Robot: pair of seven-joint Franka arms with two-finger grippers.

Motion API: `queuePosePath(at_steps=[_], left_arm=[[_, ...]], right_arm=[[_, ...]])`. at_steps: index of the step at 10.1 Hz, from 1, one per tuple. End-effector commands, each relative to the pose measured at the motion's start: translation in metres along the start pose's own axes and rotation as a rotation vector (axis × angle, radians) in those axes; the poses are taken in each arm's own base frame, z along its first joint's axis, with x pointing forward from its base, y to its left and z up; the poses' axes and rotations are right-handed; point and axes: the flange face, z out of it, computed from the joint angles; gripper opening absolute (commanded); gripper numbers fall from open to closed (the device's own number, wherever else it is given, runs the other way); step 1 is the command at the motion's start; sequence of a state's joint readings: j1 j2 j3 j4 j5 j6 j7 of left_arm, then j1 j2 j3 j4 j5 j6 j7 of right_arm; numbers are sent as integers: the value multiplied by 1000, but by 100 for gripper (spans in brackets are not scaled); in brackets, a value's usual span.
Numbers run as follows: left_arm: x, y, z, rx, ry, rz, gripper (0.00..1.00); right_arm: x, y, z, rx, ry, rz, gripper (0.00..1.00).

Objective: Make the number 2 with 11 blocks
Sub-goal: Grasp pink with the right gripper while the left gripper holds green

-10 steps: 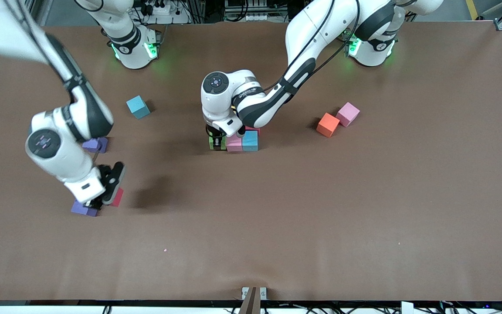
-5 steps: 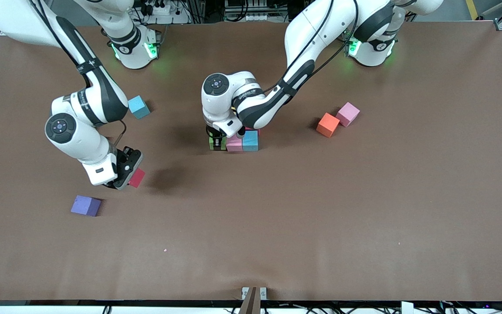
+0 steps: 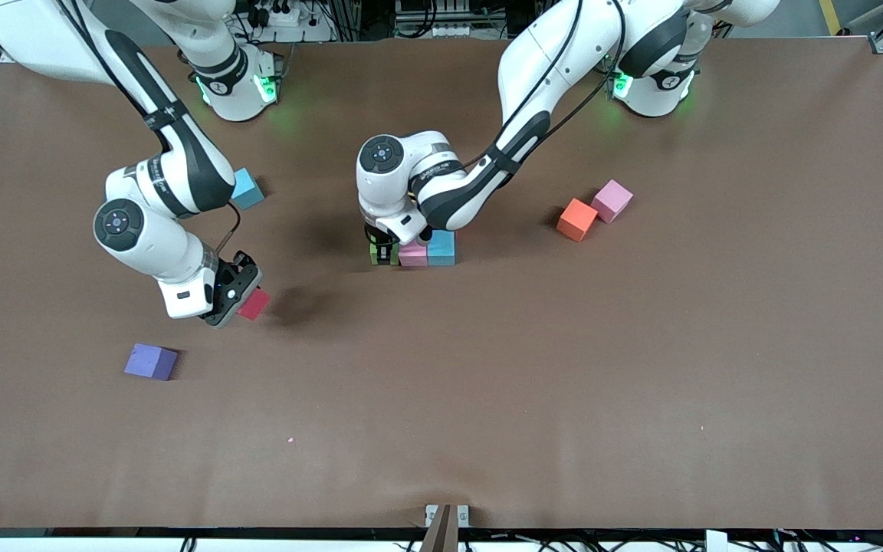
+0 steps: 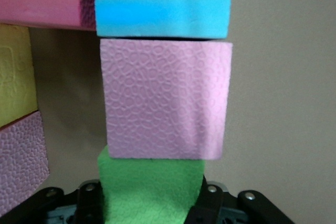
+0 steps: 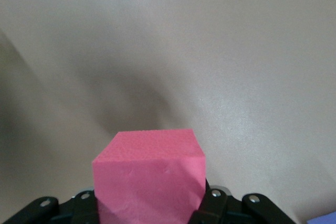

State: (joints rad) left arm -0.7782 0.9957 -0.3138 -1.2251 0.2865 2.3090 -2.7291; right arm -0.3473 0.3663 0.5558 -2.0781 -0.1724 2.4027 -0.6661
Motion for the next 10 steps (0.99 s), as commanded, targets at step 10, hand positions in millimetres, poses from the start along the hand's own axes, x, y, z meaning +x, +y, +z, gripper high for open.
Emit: queuePosePath(at_steps=[10], left_arm=[[5, 12, -90, -20, 78, -56, 100]], right_arm=[[28, -43, 4, 50, 35, 327, 32]])
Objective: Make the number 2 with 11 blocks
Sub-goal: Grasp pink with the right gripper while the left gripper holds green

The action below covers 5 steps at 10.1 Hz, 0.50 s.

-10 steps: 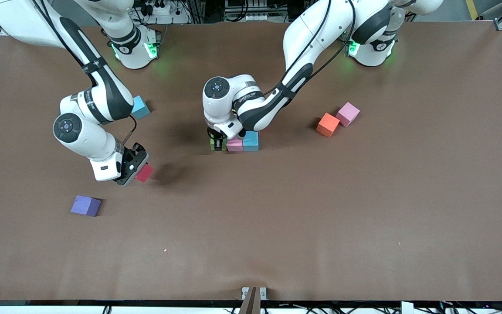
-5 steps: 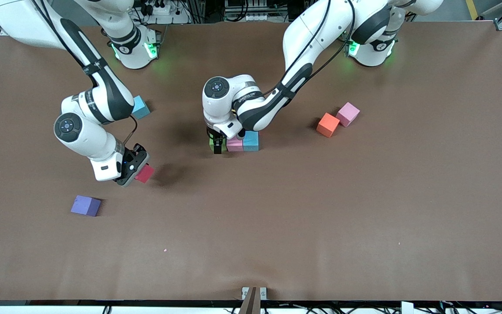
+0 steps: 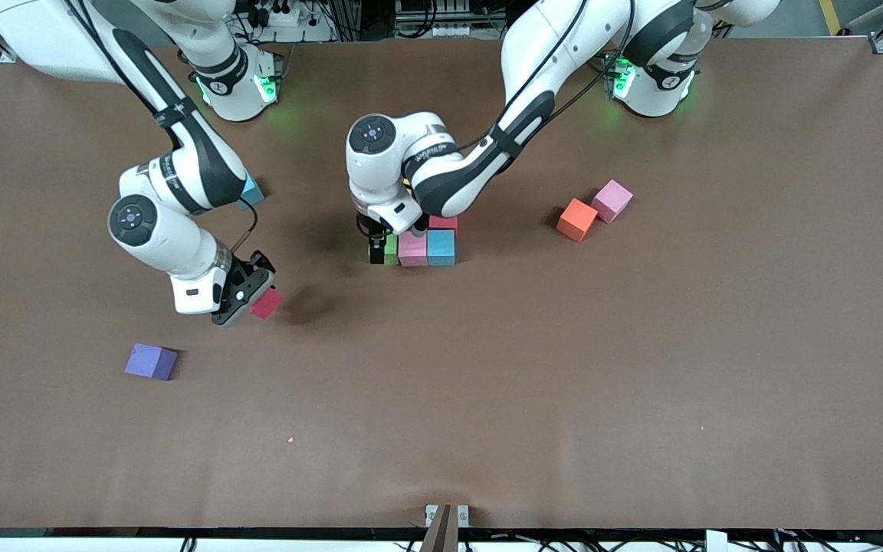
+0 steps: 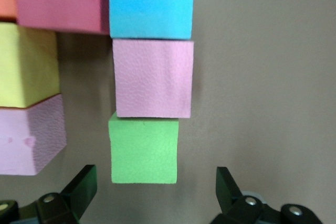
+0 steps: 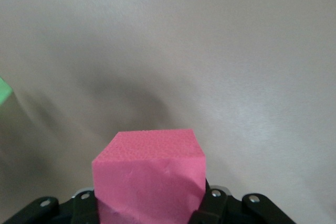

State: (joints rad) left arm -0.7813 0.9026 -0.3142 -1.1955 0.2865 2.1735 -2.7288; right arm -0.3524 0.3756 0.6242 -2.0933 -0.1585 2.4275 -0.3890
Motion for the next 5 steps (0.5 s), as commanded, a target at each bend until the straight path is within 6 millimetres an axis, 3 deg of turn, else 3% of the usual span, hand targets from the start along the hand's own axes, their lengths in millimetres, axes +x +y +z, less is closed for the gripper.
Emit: queuePosePath(at_steps=[1, 3, 4, 5], left_arm=[[35, 6, -35, -1, 73, -54, 100], [82, 5, -66, -39, 67, -21, 100], [114, 10, -76, -45, 86, -36, 100], [147, 26, -78, -33, 104, -84, 100]], right_arm=[[4, -26, 3, 23, 11, 149, 32], [11, -55, 8, 31, 22, 278, 32], [21, -78, 6, 31, 27, 341, 32], [33, -109, 8, 33, 28, 415, 32]])
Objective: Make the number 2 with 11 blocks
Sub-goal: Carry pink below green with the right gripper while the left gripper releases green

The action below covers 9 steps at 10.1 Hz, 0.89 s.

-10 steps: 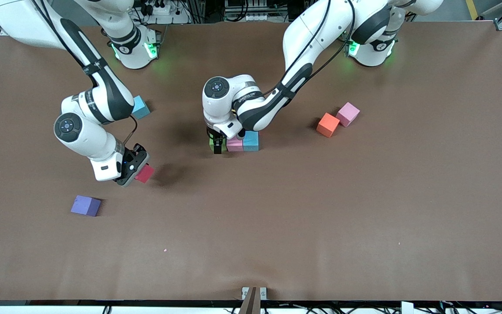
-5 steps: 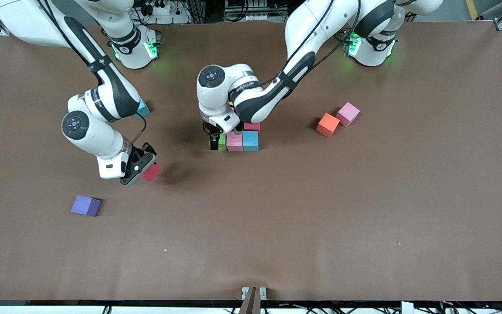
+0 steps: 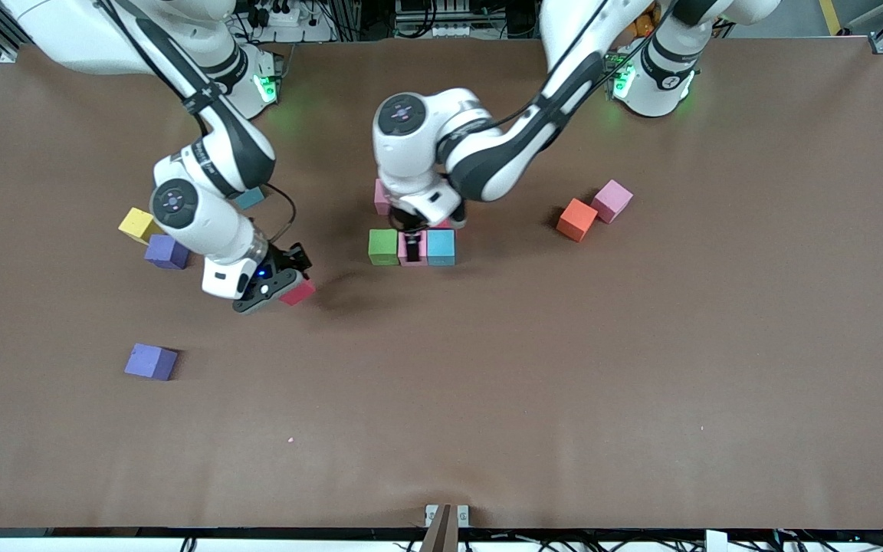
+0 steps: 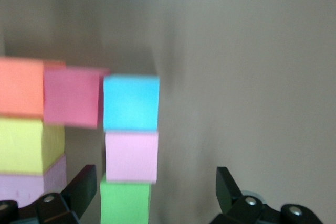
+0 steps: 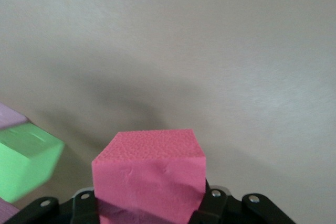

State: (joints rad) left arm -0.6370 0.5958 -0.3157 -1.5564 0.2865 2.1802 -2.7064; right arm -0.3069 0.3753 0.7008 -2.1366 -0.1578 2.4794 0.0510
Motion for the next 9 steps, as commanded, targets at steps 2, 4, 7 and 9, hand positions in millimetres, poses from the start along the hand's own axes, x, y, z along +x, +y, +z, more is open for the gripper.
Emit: queuePosePath(at_steps=[2, 4, 7, 9], left_arm=[[124, 53, 2, 54, 40, -127, 100], [187, 104, 9, 69, 53, -177, 100], [251, 149, 13, 75, 52, -114, 100], [268, 160, 15, 81, 46, 55, 100]], right_arm=[[-1, -98, 5, 7, 18, 219, 31], [-3, -126, 16, -6, 9, 287, 31], [14, -152, 42, -68, 27, 352, 31], [35, -147, 41, -63, 49, 371, 31]])
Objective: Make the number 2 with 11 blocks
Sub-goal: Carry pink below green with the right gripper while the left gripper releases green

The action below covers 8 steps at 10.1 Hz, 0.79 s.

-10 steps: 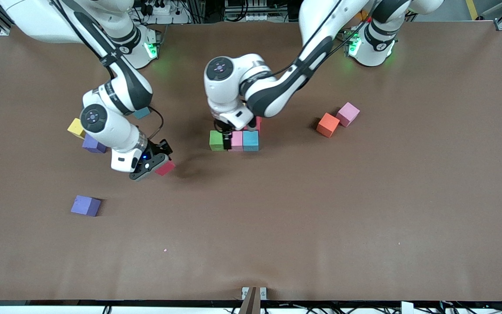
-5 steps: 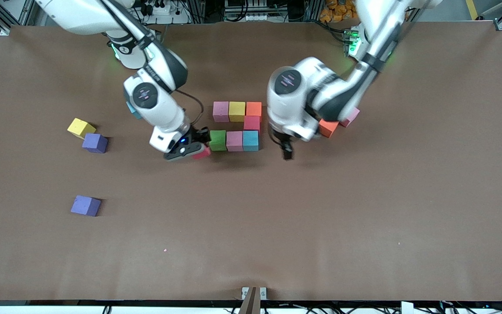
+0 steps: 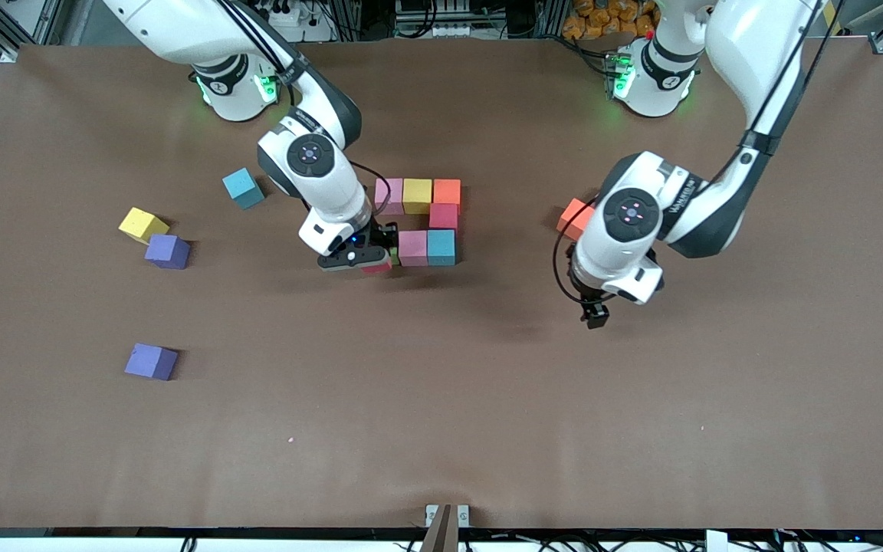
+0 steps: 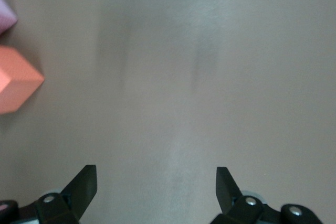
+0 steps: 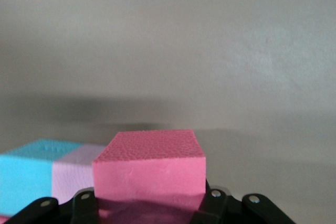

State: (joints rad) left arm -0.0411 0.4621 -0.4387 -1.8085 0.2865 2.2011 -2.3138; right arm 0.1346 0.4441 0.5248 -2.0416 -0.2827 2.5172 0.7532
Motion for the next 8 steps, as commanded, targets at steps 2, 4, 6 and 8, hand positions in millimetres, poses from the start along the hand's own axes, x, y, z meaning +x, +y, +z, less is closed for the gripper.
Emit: queuePosePath(at_steps=[2, 4, 6, 8], left_arm=[[12, 4, -4, -4, -13, 259, 100], [22, 21, -6, -15, -25, 386, 100], [35, 28, 2, -5, -10, 524, 100], [49, 40, 0, -16, 2, 667, 100]], right_arm=[[29, 1, 9, -7, 0, 39, 31], [25, -3, 28, 0, -32, 72, 31], [23, -4, 31, -3, -44, 115, 31], [16, -7, 46, -13, -62, 129, 31]])
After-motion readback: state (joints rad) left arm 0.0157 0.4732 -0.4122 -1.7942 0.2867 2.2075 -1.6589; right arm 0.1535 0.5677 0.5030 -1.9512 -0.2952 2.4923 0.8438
